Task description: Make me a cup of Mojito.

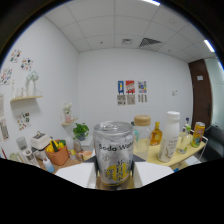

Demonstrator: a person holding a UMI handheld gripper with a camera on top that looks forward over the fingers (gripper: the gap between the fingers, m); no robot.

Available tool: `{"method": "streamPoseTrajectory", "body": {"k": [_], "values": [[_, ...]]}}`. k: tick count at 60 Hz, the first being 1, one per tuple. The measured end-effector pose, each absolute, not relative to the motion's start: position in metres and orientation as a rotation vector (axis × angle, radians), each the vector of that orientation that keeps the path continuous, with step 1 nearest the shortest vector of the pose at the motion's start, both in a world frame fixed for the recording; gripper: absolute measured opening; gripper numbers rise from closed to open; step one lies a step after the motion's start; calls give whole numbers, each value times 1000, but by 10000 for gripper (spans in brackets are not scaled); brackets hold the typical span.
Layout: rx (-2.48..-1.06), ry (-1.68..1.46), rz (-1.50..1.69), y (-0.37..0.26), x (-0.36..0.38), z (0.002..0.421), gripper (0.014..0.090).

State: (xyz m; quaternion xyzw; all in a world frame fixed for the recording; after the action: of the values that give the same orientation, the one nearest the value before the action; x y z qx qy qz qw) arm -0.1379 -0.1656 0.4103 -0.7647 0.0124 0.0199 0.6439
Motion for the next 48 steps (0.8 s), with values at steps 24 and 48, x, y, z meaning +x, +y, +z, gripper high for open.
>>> {"method": "streamPoseTrajectory", "body": {"k": [24,48], "values": [[-1827,89,36,-231,-69,288,514],[-1912,317,411,-223,-62,181,516]]}}
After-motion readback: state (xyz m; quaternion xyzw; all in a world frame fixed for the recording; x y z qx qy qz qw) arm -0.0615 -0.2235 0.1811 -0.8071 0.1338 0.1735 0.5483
